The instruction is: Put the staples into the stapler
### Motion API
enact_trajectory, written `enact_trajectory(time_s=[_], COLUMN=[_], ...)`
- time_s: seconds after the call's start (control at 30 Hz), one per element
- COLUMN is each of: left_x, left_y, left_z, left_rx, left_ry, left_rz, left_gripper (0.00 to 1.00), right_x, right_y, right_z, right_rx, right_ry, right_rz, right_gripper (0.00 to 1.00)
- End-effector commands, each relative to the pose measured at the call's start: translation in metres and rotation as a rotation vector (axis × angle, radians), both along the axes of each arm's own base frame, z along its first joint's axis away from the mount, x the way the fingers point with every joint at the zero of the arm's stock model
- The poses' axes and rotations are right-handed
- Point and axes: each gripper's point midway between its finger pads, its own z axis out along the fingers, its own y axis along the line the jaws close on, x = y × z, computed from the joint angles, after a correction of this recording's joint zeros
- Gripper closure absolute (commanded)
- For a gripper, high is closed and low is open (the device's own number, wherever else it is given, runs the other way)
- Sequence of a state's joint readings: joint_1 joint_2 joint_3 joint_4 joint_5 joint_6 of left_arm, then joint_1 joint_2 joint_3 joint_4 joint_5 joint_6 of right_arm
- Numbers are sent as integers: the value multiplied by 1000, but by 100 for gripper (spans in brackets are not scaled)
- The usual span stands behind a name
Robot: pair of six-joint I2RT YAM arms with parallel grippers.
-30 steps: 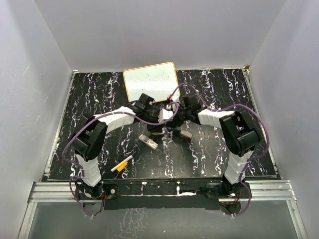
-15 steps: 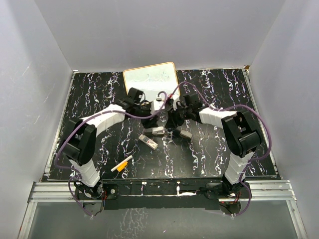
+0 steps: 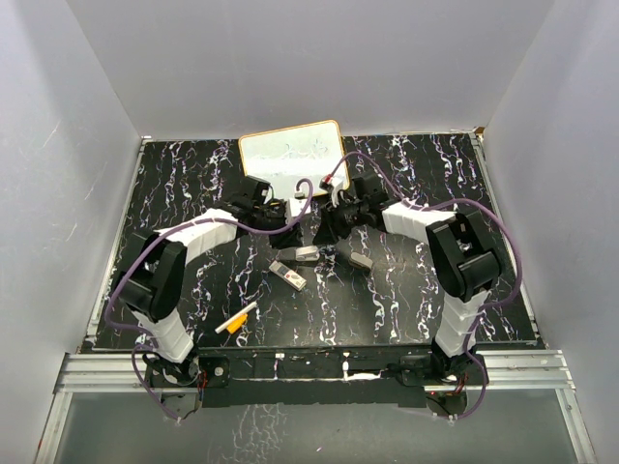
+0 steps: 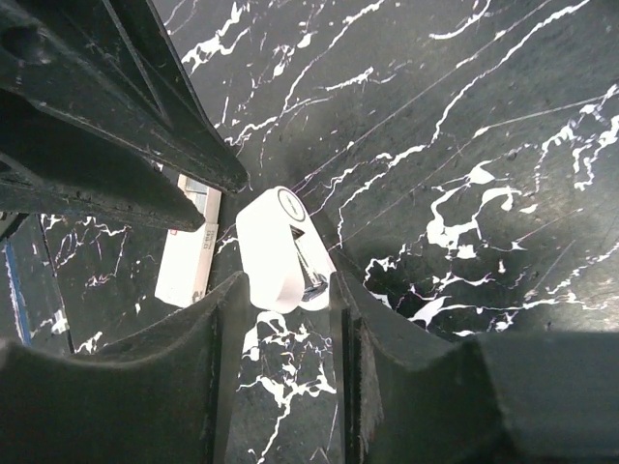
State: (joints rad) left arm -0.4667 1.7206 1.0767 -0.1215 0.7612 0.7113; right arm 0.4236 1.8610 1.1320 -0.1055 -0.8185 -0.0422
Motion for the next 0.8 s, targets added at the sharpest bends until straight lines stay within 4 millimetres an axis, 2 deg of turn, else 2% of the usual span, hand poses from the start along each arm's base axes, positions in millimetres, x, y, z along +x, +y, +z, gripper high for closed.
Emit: enact_trajectory(time_s=[0.0, 0.27, 0.77], left_x=[-2, -7, -20], left_y=[-9, -9, -12], left_z=[2, -12, -38], left_rx=[-56, -50, -1], left_ry=[21, 41, 31], left_rz=[-8, -1, -7], left_gripper=[73, 73, 71], right_x=[4, -6, -18], right_y=[8, 1, -18], right_z=[-3, -32, -71], right_rx=[-2, -72, -177], right_ry=[3, 13, -20], right_rz=[18, 26, 12], right_gripper=[61, 68, 77])
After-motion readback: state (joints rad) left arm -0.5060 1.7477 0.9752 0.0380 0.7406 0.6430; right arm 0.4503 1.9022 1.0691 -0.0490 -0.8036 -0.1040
